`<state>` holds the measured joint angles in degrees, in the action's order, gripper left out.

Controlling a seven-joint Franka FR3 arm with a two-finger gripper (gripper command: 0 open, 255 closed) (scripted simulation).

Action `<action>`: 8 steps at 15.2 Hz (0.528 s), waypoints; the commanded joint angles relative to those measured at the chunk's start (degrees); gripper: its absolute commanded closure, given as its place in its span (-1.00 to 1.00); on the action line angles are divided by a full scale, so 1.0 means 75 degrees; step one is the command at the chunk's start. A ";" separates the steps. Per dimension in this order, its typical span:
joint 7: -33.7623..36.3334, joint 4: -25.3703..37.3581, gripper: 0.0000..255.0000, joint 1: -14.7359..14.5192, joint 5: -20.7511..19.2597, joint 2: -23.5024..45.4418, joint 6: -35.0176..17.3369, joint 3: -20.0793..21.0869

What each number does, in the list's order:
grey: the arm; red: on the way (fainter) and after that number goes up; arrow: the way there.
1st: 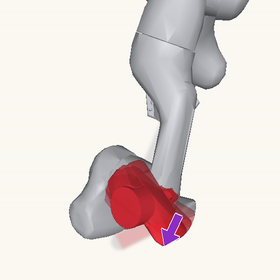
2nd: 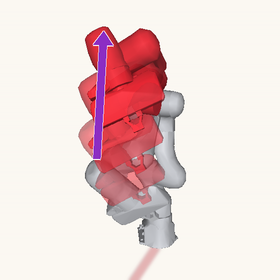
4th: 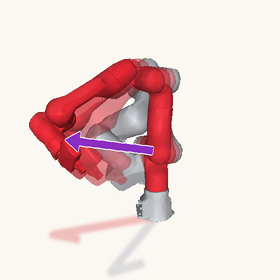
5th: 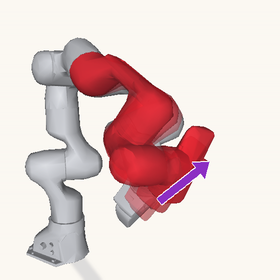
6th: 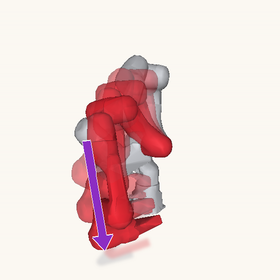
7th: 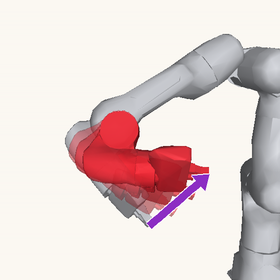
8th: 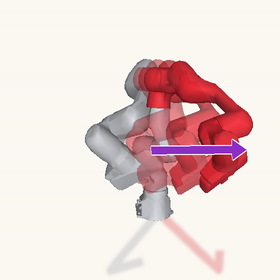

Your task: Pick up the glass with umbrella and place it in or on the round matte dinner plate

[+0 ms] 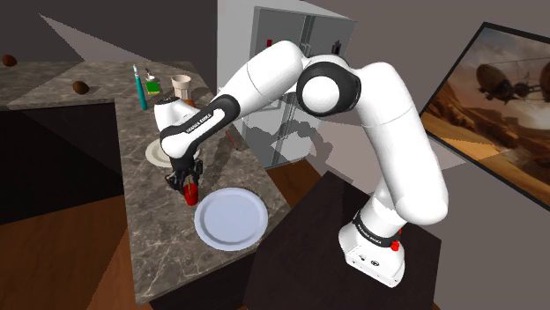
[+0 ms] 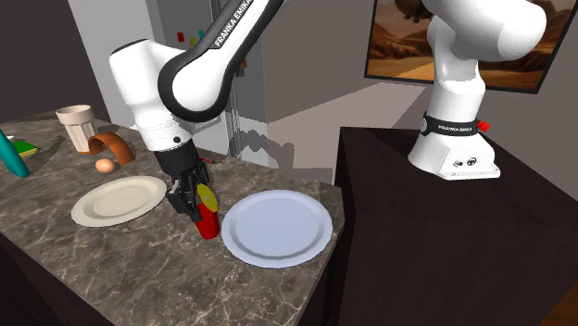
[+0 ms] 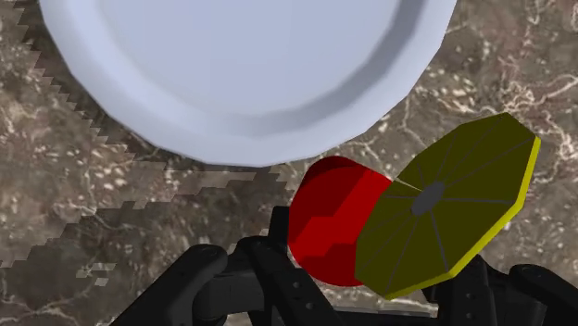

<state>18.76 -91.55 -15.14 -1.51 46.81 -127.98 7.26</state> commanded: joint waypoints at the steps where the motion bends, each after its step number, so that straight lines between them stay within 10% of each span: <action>1: 0.0021 -0.0033 1.00 -0.0006 0.0012 -0.0157 0.0124 0.0016; 8: 0.0027 -0.0139 1.00 0.0028 0.0054 -0.0681 0.0540 0.0057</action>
<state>18.91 -92.46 -14.93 -1.16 42.30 -124.41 7.63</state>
